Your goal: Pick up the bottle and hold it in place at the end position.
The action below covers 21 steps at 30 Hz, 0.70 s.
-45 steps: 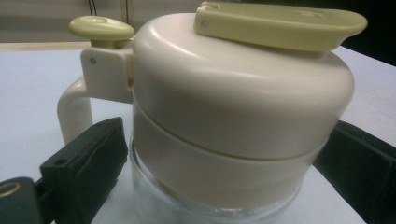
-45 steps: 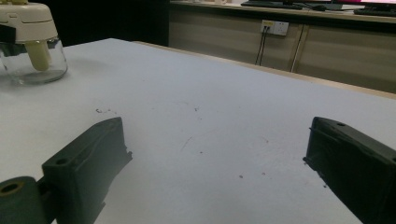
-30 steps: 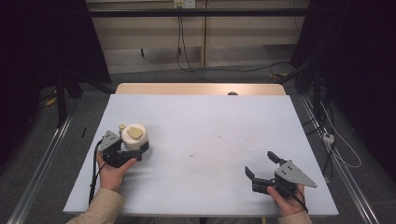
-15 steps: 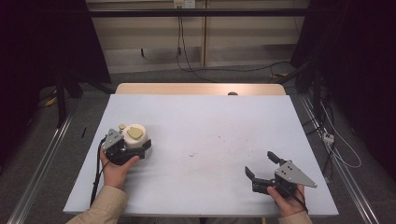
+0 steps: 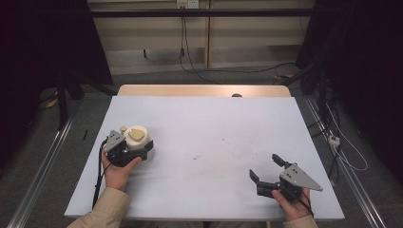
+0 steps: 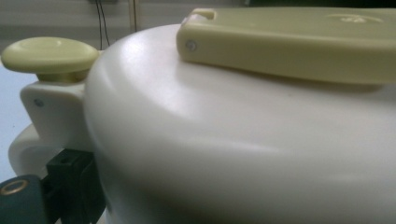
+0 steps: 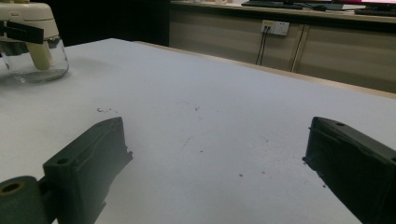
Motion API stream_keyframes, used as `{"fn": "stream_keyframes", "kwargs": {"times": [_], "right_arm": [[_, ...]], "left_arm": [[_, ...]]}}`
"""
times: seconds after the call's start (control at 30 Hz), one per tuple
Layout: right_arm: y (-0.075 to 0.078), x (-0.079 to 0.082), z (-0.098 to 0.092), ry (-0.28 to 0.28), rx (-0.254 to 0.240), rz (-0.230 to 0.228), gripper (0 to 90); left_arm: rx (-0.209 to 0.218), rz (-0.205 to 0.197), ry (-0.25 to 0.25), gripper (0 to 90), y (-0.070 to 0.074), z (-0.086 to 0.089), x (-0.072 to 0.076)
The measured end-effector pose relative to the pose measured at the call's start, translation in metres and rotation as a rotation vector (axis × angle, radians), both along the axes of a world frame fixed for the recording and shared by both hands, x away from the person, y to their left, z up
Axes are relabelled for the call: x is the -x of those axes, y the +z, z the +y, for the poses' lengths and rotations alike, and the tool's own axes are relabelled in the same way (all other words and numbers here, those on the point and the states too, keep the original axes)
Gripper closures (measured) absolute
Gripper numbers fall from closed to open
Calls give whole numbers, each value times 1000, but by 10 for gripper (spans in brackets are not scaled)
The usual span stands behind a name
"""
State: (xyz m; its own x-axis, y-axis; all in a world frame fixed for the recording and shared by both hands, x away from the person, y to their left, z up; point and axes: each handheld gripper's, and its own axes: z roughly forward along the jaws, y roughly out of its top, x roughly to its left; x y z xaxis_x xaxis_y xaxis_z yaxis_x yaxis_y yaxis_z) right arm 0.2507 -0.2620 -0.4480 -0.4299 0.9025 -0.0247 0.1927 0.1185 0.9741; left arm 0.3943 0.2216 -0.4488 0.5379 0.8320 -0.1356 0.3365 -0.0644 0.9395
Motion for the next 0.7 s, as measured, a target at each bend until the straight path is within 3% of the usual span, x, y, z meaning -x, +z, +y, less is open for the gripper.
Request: {"fn": "stream_keyframes", "kwargs": {"times": [0.23, 0.43, 0.7], "right_arm": [[1, 0, 0, 4, 0, -5, 46], [0, 0, 0, 3, 0, -3, 46], [1, 0, 0, 6, 0, -6, 47]], "left_arm": [[5, 4, 9, 60, 2, 0, 1], [27, -22, 6, 61, 11, -2, 3], [33, -44, -31, 62, 22, -10, 4]]}}
